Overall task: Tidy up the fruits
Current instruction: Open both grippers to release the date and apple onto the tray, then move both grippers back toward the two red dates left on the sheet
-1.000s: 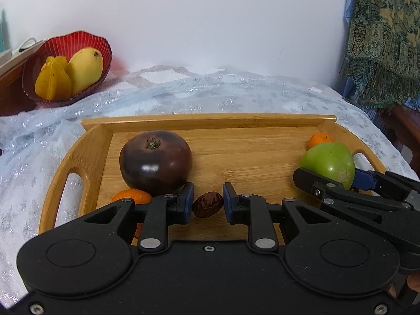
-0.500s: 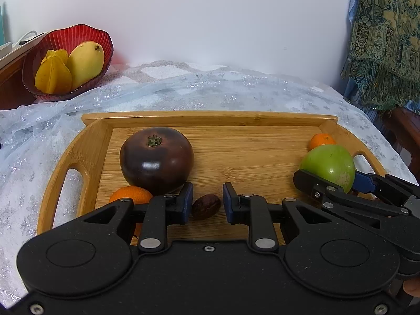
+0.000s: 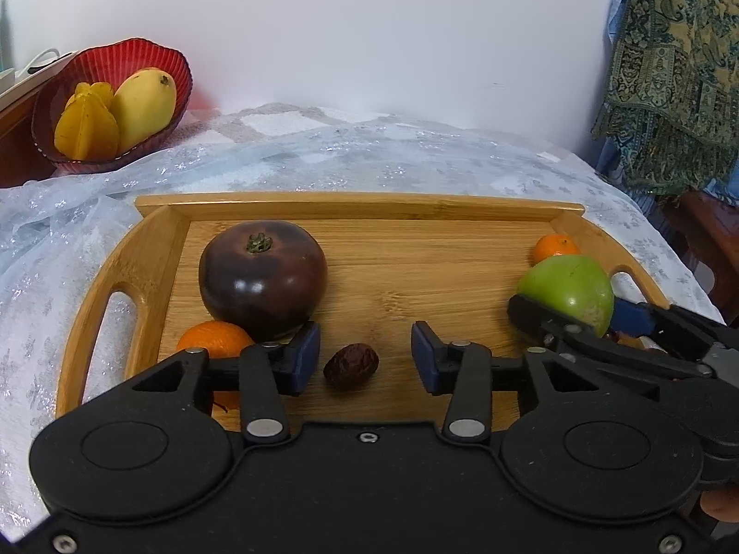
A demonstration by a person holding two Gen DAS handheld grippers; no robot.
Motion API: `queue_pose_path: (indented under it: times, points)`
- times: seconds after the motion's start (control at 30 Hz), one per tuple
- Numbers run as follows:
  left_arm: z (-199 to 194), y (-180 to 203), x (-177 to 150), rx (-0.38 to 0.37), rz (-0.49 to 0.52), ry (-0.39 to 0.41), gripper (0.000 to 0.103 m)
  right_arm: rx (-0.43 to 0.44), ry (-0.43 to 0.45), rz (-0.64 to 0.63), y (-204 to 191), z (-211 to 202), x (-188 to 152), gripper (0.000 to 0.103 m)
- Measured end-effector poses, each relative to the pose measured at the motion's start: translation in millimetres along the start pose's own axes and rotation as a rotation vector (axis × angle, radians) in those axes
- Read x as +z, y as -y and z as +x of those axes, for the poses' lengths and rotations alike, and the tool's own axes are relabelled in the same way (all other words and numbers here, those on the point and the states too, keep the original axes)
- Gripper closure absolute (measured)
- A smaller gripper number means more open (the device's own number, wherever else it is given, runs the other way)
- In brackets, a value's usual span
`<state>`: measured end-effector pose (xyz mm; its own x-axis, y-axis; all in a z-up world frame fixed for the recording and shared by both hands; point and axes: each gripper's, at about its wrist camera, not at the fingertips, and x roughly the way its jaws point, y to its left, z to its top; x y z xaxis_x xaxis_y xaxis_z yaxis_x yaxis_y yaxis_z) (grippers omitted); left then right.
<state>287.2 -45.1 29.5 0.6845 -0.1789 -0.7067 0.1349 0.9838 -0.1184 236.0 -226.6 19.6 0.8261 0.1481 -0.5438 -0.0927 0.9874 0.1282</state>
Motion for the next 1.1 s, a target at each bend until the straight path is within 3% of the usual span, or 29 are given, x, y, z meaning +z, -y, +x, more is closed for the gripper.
queue_pose_path:
  times: [0.4, 0.57, 1.1]
  points:
    - [-10.1, -7.0, -7.4, 0.025, -0.029, 0.026, 0.043, -0.001, 0.022, 0.009, 7.9, -6.5, 0.9, 0.014]
    - [-20.9, -4.8, -12.8, 0.069, 0.009, 0.077, 0.026, 0.020, 0.039, 0.039, 12.5, -13.0, 0.0, 0.012]
    - [-80.6, -11.0, -48.2, 0.043, 0.053, 0.161, 0.013, 0.023, 0.173, -0.041, -4.1, -73.7, -23.1, 0.000]
